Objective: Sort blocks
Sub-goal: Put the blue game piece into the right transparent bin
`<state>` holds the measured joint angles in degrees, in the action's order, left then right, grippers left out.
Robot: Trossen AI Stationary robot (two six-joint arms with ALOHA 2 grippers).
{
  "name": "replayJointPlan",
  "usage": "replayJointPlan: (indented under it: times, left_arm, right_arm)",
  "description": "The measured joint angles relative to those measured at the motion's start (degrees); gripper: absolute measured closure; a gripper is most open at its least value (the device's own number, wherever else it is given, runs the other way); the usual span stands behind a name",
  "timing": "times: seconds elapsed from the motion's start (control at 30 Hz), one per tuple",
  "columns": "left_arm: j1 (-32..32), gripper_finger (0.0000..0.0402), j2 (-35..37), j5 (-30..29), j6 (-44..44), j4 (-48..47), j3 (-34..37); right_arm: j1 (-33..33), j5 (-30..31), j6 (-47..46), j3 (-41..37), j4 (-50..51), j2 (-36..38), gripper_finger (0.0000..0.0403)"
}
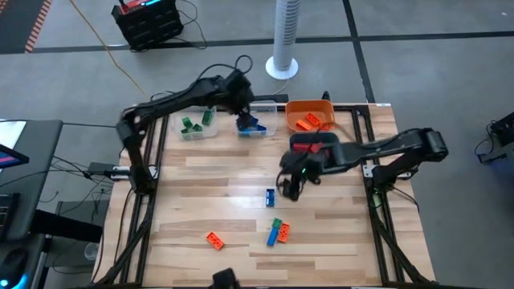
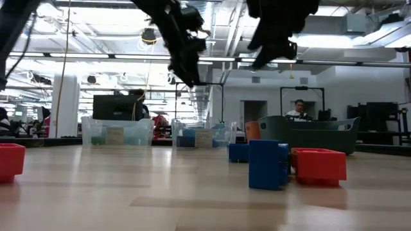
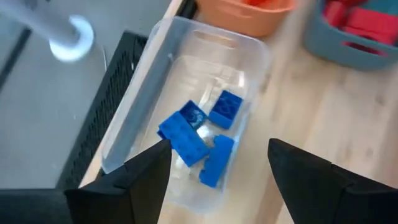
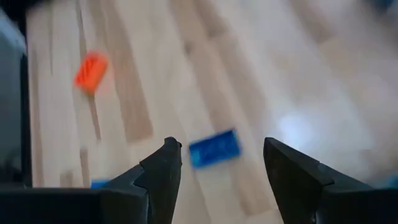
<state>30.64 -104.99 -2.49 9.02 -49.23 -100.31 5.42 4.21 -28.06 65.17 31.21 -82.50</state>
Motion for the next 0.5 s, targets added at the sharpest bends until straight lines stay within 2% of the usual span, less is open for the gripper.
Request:
replayJointPlan:
  times: [0.1, 0.3, 0.5]
  left_arm:
    - [-1.3, 0.0141, 7.08, 0.19, 0.76, 3.33, 7.19]
    - [-3.69, 0.0141, 20.18, 0.49, -5.54, 6.65, 18.96]
    - [-5.64, 0.0141, 29.18, 0.47, -10.64, 4.84, 23.68]
  right_arm:
    - [1.53, -1.19, 0.09, 0.0, -0.28, -4.34, 0.0168]
    - [2.18, -4.68, -0.3, 0.0, -1.72, -12.36, 0.0167]
    - [-1.44, -8.02, -13.2, 2.21, 0.93, -17.25, 0.0155]
